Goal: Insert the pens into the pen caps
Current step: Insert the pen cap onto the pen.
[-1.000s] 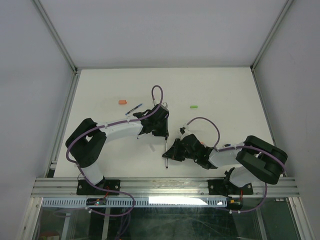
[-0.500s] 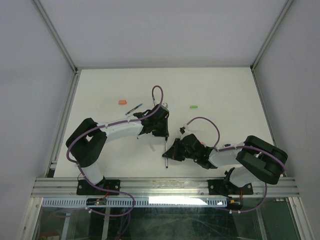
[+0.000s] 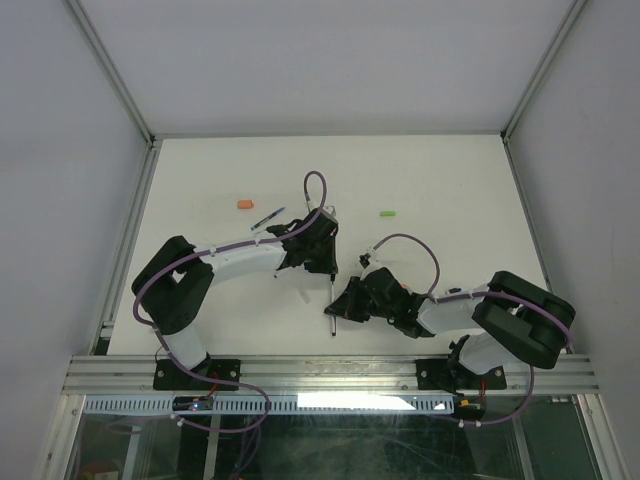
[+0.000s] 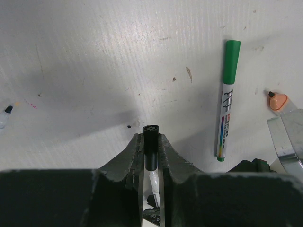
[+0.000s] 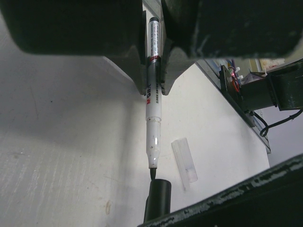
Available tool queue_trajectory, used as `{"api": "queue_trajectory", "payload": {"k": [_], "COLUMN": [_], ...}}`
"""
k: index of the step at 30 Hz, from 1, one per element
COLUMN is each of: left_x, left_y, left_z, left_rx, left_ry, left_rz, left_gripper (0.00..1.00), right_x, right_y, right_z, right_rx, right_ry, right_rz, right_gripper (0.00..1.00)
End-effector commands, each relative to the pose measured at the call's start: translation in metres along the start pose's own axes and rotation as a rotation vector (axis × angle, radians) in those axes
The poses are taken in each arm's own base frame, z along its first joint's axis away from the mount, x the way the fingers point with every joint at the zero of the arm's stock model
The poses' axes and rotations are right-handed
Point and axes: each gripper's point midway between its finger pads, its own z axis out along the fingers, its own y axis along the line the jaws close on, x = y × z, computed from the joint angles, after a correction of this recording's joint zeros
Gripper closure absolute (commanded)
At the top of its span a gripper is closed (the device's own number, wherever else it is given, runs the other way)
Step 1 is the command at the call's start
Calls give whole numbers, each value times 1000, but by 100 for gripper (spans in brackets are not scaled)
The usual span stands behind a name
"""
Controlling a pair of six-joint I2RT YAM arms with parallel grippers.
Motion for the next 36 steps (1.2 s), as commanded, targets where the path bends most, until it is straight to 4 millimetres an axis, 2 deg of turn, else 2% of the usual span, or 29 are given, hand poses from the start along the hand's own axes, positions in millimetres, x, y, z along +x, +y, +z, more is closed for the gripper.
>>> {"api": "queue_trajectory", "payload": {"k": [1, 25, 36], "left_x": [-8, -3, -3], "left_y": [-7, -8, -9], "left_z": [1, 2, 1], "left_rx": [29, 45, 52], "left_ry": [-25, -11, -13], "left_rz": [-13, -28, -32], "left_gripper": [89, 89, 90], "right_x": [-15, -29, -32], "right_y": [23, 22, 17], "right_z": [3, 5, 12], "right_rx": [-57, -49, -25], "right_ry": [-52, -75, -72], "right_rz": [-6, -2, 17], "right_gripper": [99, 99, 99]}}
